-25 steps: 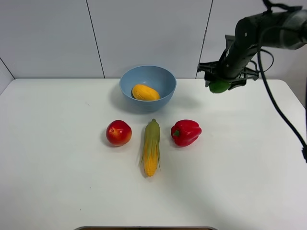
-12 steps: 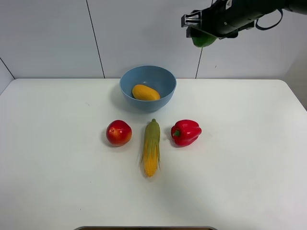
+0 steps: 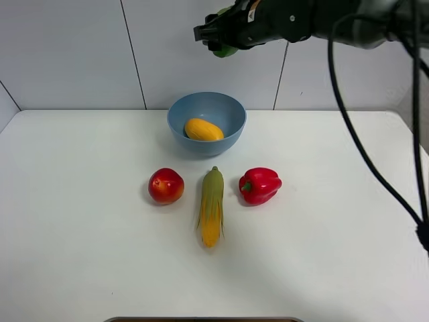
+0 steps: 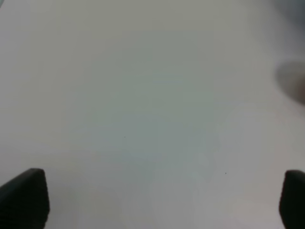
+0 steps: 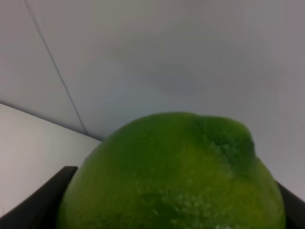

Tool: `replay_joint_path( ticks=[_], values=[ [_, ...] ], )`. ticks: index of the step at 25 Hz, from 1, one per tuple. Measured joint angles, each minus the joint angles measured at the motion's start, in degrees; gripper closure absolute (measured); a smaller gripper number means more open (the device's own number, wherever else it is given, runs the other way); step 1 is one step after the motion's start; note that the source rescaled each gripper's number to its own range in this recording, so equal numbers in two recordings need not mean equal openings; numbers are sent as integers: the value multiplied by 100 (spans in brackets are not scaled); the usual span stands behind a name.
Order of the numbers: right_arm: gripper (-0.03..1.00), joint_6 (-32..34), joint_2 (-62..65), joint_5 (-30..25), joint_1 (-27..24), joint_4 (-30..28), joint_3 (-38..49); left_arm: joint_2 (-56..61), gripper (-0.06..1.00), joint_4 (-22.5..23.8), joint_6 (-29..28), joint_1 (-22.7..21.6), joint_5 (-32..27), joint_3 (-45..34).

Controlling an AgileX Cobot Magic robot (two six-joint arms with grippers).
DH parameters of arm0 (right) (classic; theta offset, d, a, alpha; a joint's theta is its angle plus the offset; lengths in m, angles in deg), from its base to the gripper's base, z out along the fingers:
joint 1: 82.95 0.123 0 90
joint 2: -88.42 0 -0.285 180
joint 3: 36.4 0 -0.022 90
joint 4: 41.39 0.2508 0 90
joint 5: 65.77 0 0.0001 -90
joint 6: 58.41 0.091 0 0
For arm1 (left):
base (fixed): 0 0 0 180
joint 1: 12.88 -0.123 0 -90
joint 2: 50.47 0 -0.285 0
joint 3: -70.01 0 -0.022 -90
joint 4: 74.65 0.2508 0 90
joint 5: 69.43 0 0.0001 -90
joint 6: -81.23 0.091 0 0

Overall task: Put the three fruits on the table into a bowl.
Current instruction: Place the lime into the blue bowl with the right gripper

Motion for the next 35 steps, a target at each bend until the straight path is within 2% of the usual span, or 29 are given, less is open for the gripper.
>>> replay_joint_path(
  ticks=[6,21,35],
  values=[
    [32,-205,-870,-210,94,-38,-665,0,-2,0,0,0,0,0],
    [32,-330,-2071,128,108,111,-698,0,-2,0,0,0,0,0],
    [32,-395,-2416,263,108,249,-703,0,-2,0,0,0,0,0]
  ],
)
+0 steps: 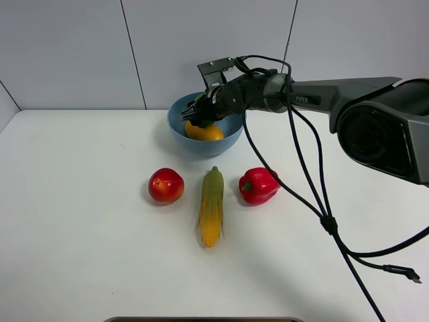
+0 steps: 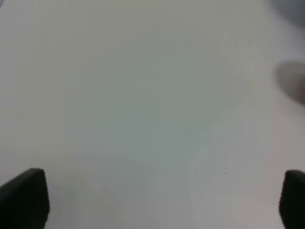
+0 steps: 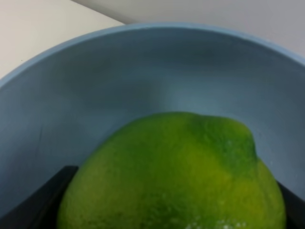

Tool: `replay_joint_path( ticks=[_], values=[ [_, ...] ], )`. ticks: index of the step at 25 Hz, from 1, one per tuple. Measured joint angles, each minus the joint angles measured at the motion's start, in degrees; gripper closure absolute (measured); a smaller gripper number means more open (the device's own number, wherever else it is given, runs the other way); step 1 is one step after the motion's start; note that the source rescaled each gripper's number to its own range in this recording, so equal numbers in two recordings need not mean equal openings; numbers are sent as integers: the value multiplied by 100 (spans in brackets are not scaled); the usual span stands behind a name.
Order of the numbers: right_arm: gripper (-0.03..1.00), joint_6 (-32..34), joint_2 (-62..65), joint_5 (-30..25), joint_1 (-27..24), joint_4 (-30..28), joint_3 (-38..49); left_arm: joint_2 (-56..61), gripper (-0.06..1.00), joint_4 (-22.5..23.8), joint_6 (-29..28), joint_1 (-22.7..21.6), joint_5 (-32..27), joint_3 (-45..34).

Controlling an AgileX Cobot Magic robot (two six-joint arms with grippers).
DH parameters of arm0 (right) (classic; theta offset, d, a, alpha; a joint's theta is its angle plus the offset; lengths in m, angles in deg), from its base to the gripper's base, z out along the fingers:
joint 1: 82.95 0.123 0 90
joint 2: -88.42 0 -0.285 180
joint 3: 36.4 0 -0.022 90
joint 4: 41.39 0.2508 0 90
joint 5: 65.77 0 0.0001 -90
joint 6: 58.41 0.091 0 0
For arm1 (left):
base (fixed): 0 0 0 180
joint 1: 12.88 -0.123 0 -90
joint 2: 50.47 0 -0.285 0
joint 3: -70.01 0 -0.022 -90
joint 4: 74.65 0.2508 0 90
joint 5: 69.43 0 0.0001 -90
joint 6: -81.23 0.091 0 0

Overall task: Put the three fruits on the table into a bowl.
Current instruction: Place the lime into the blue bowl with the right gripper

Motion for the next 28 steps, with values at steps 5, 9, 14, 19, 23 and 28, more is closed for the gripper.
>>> replay_joint_path(
  ticks=[5,9,14,19,23,28],
  values=[
    [32,-48,0,-186,2,7,0,0,-2,0,0,0,0,0],
    [32,-75,-6,-315,2,7,0,0,-2,0,0,0,0,0],
    [14,-83,-6,-165,50,7,0,0,-2,0,0,0,0,0],
    [-1,-47,-6,-123,58,7,0,0,-2,0,0,0,0,0],
    [-3,-44,20,-149,58,7,0,0,-2,0,0,0,0,0],
    [-3,-44,237,-375,71,-17,0,0,-2,0,0,0,0,0]
  ],
)
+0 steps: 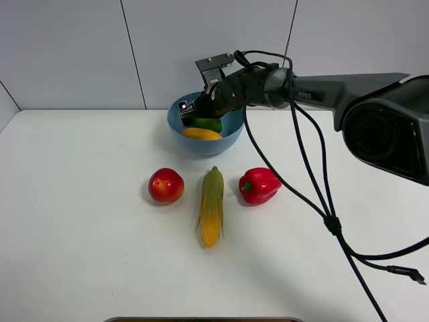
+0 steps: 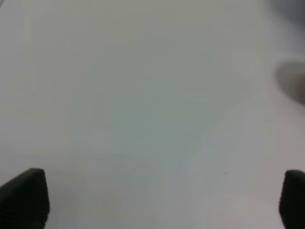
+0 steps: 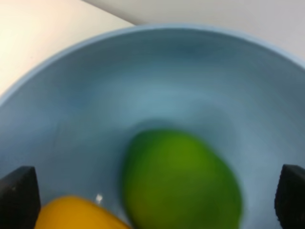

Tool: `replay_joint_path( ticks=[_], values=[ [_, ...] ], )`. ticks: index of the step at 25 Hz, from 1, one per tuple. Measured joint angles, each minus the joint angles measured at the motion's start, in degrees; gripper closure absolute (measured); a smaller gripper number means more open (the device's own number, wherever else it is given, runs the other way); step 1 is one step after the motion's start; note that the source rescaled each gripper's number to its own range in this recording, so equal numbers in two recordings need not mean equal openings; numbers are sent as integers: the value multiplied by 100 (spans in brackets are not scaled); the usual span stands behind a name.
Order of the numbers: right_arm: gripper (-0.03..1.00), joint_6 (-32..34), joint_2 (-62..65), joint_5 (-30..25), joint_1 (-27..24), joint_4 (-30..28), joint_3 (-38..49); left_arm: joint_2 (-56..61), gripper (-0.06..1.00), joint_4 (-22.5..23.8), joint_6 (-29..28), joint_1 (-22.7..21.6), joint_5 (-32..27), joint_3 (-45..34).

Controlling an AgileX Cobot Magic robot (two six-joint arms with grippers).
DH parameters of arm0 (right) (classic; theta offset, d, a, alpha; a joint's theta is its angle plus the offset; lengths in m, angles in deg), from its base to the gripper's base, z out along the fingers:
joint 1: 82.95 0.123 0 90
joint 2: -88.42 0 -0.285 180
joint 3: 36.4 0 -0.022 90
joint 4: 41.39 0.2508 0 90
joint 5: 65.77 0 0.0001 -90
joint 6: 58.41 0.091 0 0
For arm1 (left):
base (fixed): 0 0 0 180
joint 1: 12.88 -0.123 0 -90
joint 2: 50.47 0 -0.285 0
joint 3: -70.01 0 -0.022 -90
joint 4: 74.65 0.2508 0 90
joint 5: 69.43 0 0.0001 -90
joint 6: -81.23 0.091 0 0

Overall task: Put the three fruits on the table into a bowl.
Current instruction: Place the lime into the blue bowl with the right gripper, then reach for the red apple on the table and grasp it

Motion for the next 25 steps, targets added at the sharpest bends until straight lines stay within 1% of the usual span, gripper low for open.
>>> replay_joint_path(
  ticks=[4,16,22,25],
  values=[
    [-3,0,338,-379,45,-130,0,0,-2,0,0,0,0,0],
    [-3,2,1873,-1487,45,-609,0,0,-2,0,0,0,0,0],
    [-3,2,2520,-1997,37,-639,0,0,-2,0,0,0,0,0],
    [-3,-50,2818,-2290,-64,-679,0,0,-2,0,0,0,0,0]
  ],
)
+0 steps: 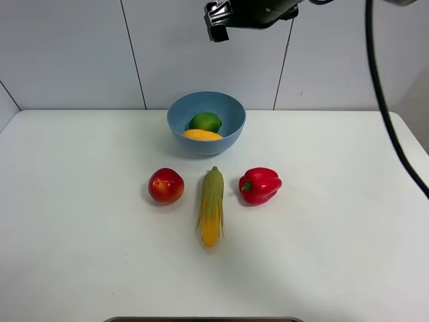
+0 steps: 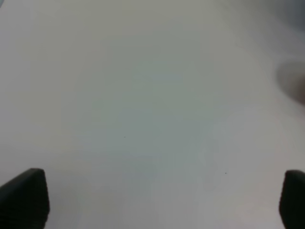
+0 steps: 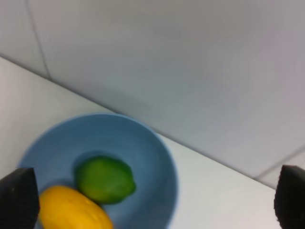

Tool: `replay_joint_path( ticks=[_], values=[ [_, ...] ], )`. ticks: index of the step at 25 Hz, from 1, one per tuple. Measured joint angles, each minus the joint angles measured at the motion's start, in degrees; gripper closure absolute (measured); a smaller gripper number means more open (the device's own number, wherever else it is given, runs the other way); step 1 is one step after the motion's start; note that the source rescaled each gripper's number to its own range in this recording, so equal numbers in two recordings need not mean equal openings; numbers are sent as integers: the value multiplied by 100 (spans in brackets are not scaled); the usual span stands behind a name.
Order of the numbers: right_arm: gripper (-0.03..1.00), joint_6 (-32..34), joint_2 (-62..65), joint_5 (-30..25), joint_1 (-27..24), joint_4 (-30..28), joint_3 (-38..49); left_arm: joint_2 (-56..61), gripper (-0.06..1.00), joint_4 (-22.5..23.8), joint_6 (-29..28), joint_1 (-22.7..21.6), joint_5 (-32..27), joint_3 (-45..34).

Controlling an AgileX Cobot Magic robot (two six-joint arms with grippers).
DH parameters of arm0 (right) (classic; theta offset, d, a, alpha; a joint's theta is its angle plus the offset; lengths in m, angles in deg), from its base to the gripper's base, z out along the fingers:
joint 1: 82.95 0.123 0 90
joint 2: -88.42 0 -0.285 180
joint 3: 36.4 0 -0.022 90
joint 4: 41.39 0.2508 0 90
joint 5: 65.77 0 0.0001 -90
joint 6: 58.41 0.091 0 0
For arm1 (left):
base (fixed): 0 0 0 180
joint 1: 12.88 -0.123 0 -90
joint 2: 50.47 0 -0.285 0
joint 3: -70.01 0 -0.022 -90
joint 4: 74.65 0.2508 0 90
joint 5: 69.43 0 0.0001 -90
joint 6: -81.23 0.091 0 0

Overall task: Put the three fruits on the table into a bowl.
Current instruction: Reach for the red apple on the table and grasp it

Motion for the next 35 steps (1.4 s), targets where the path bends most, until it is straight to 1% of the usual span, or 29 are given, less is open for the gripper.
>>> replay_joint_path(
  ticks=[7,14,24,30,35],
  values=[
    [-3,-304,609,-653,-541,-42,0,0,-2,0,0,0,0,0],
    [-3,-879,1326,-1180,-1273,-42,0,0,-2,0,0,0,0,0],
    [-3,-1388,2402,-2033,-2399,-42,0,0,-2,0,0,0,0,0],
    [-3,-1504,3125,-2214,-2800,-46,0,0,-2,0,0,0,0,0],
    [-3,-1537,3669,-2500,-2928,-108,0,0,-2,0,-4,0,0,0]
  ],
)
